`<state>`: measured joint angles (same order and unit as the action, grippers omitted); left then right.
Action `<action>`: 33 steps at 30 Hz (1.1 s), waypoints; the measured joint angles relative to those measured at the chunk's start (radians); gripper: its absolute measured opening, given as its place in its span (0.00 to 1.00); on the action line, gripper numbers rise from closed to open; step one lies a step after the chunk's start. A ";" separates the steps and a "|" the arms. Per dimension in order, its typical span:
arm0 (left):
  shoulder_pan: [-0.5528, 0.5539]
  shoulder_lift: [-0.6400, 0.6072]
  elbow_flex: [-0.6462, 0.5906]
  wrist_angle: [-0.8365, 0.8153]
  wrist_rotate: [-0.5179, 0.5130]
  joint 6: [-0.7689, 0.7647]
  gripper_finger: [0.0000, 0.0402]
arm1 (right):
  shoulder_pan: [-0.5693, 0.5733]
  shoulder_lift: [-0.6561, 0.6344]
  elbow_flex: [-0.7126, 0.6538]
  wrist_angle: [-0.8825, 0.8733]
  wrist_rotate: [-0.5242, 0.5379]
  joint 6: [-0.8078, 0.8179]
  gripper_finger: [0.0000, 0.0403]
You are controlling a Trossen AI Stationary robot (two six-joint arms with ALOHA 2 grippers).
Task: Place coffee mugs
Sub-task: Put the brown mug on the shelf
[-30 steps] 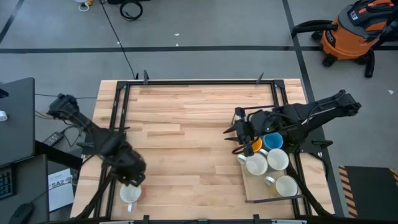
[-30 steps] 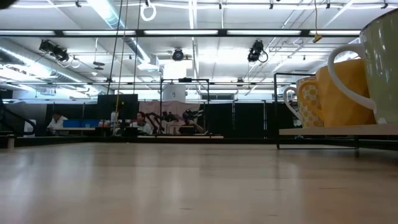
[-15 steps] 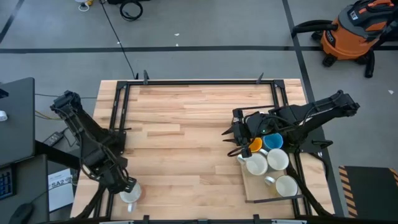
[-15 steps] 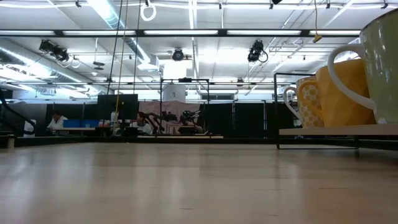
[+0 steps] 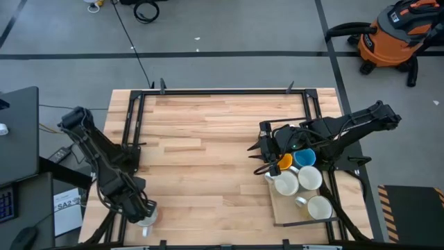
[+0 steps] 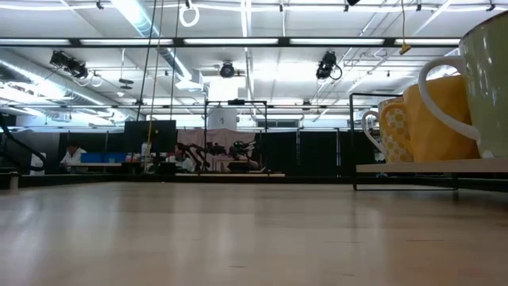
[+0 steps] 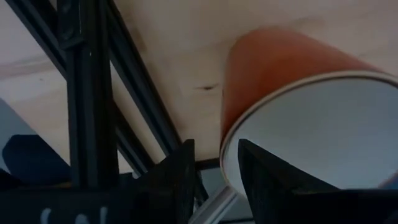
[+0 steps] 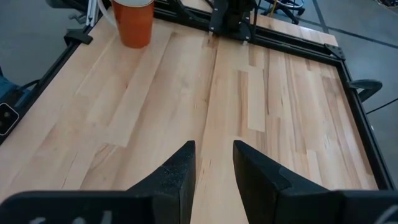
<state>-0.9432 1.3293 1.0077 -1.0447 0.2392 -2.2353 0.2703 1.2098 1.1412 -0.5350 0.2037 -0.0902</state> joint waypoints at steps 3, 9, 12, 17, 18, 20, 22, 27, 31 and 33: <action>0.000 0.028 0.000 0.000 -0.001 0.014 0.32 | 0.000 0.000 0.000 0.000 0.000 0.000 0.28; 0.000 0.085 0.000 -0.001 -0.029 0.048 0.32 | 0.000 0.000 0.000 0.000 0.001 0.000 0.28; 0.000 0.110 0.000 0.000 -0.039 0.075 0.32 | 0.000 0.000 0.000 0.000 0.001 0.000 0.28; 0.013 0.141 0.000 0.001 -0.040 0.139 0.22 | 0.000 0.000 0.000 0.000 0.001 0.000 0.28; 0.018 0.143 0.000 0.001 -0.043 0.153 0.19 | 0.000 -0.001 0.000 0.000 0.001 0.000 0.28; 0.032 0.143 0.000 0.001 -0.045 0.190 0.12 | 0.000 -0.001 0.000 0.000 0.001 0.000 0.28; 0.052 0.140 0.004 0.004 -0.059 0.230 0.08 | 0.000 -0.001 0.000 0.000 0.001 0.000 0.28; 0.129 0.141 0.002 -0.003 -0.090 0.402 0.08 | 0.000 -0.001 0.000 0.000 0.001 0.000 0.28; 0.241 0.143 0.007 -0.006 -0.121 0.649 0.08 | 0.000 -0.001 0.000 0.000 0.001 0.000 0.28; 0.311 0.145 0.020 -0.010 -0.154 0.806 0.08 | 0.000 -0.001 0.000 0.000 0.001 0.000 0.28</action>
<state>-0.6318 1.4743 1.0281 -1.0551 0.0851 -1.4288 0.2703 1.2091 1.1412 -0.5350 0.2050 -0.0898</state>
